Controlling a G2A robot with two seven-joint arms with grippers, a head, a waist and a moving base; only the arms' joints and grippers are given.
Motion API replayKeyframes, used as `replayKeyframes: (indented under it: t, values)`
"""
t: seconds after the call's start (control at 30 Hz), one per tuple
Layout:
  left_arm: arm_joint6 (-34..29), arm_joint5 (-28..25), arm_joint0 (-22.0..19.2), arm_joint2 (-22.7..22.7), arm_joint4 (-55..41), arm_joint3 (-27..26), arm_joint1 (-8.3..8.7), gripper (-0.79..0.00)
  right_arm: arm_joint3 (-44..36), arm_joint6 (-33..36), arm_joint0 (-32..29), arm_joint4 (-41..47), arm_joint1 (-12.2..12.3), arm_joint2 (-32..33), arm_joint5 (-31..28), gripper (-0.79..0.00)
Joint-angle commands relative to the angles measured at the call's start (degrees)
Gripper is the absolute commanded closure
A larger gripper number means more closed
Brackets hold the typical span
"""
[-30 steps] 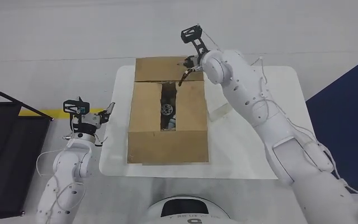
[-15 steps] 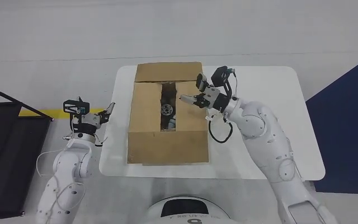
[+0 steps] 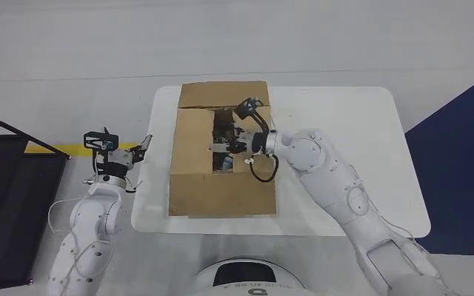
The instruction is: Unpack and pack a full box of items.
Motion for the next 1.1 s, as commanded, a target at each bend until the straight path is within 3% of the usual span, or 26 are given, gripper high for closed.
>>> replayKeyframes:
  t: [0.0,0.1,0.2,0.5,0.67,0.87,1.07]
  values:
    - [0.0,0.0,0.0,0.0,0.0,0.0,0.0,-0.785,3.36,1.29,2.94,1.08,-1.2,-3.72,2.61,-0.785]
    - [0.0,0.0,0.0,0.0,0.0,0.0,0.0,-0.785,7.31,2.42,6.23,2.78,-2.87,-7.47,5.28,-0.785]
    - [0.0,0.0,0.0,0.0,0.0,0.0,0.0,-0.785,10.48,3.71,8.5,7.58,-4.43,-10.04,3.24,-0.785]
    - [0.0,0.0,0.0,0.0,0.0,0.0,0.0,-0.785,17.26,2.28,11.62,28.54,-7.13,-9.45,-15.05,-0.785]
    - [0.18,0.44,-0.13,-0.29,-0.12,0.06,-0.02,-0.785,18.94,3.04,13.19,29.71,-8.31,-11.37,-17.0,-0.785]
    - [0.92,2.8,-0.86,-6.18,-8.68,1.1,-0.24,-0.785,20.3,2.04,15.72,32.59,-11.6,-16.45,-18.53,-0.785]
    - [1.64,-0.4,0.62,-13.04,-17.03,1.97,-0.19,-0.785,28.54,2.14,20.22,33.58,-17.67,-24.62,-18.8,-0.785]
